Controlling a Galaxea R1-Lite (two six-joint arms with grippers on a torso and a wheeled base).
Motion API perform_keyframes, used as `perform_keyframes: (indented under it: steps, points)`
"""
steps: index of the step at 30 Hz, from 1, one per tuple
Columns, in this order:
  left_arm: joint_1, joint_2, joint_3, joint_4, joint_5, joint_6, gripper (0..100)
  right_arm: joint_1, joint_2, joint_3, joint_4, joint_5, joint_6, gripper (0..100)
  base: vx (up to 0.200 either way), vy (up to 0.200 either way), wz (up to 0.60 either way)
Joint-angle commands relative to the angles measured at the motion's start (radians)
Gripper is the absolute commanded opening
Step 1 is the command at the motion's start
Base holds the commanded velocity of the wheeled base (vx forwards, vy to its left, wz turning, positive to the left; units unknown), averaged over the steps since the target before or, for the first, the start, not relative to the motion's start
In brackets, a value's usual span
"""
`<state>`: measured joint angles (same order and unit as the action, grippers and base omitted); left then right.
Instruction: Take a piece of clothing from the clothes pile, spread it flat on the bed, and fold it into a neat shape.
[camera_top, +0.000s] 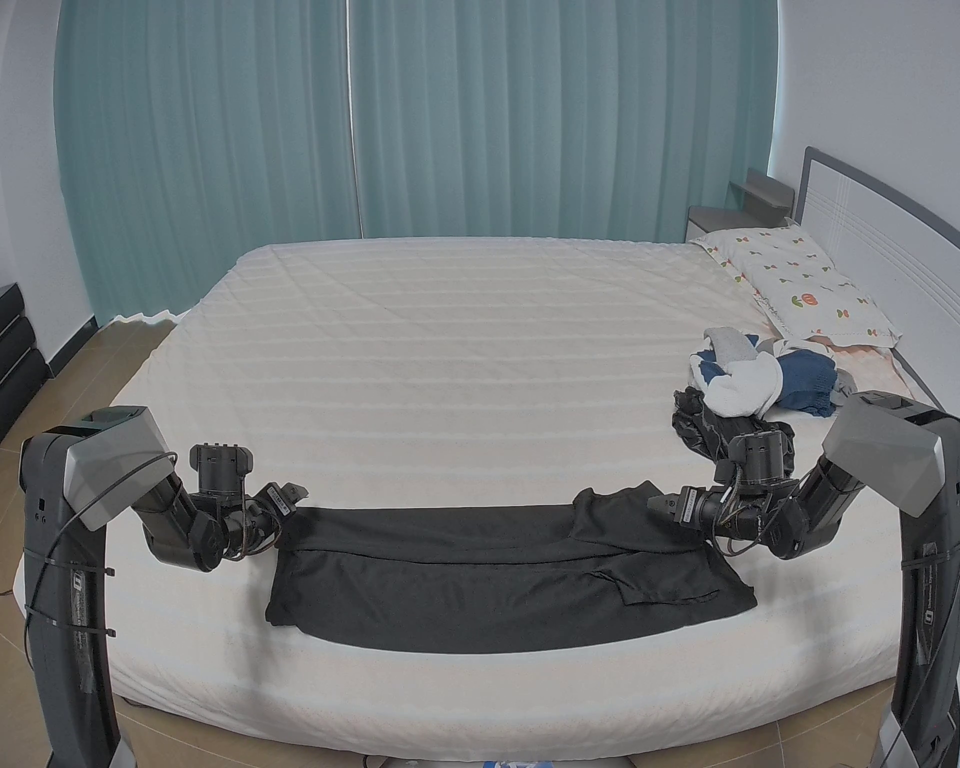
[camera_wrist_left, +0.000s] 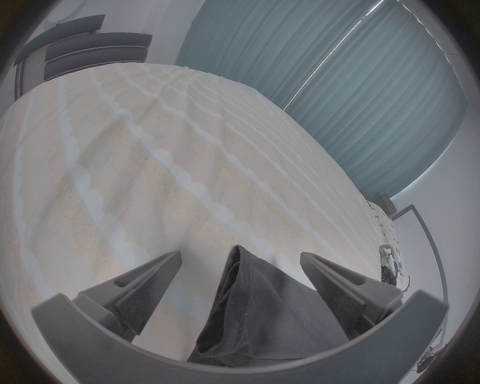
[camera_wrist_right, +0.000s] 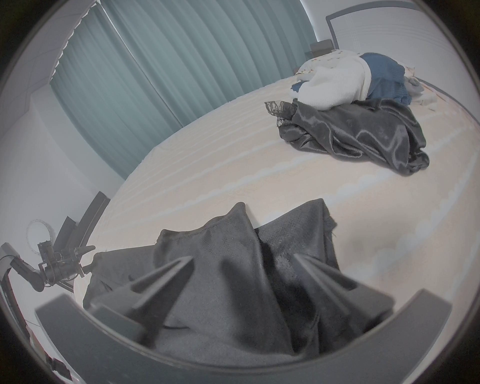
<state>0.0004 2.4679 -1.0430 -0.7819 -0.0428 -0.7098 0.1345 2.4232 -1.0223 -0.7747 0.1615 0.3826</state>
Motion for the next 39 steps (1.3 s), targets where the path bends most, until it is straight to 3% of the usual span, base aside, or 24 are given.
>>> perform_keyframes:
  steps: [1,9,24,25,30,31,32,36,39]
  points:
    - [0.000,0.003,0.000,0.000,0.000,0.000,100,0.005,0.053,-0.041,0.006,-0.002,0.012,0,0.000,0.000,0.00]
    - [0.000,0.003,0.000,0.000,0.000,0.000,100,-0.003,-0.039,0.025,-0.005,0.007,0.095,0,0.000,0.000,0.00]
    - [0.000,0.003,-0.002,0.000,0.000,0.000,100,-0.035,-0.036,0.038,-0.005,0.030,0.093,0,0.000,0.000,0.00]
    - [0.000,0.003,-0.002,0.000,0.000,0.000,100,-0.035,-0.036,0.028,-0.006,0.024,0.096,100,0.000,0.000,0.00]
    - [0.000,0.003,-0.002,0.000,0.000,0.000,100,-0.026,-0.108,0.054,0.002,0.004,0.151,100,0.000,0.000,0.00]
    - [0.001,0.003,-0.002,0.000,0.000,0.000,100,-0.006,-0.147,0.079,0.003,-0.026,0.226,100,0.000,0.000,0.00]
    - [0.000,0.003,-0.002,0.000,0.000,0.000,100,0.002,-0.153,0.084,0.003,-0.034,0.242,100,0.000,0.000,0.00]
    - [0.001,0.002,-0.002,0.000,0.000,0.000,100,0.073,-0.207,0.122,0.008,-0.105,0.447,100,0.000,0.000,0.00]
    - [0.001,0.002,0.000,0.000,0.000,-0.002,100,0.106,-0.243,0.163,0.012,-0.112,0.507,100,0.000,0.000,0.00]
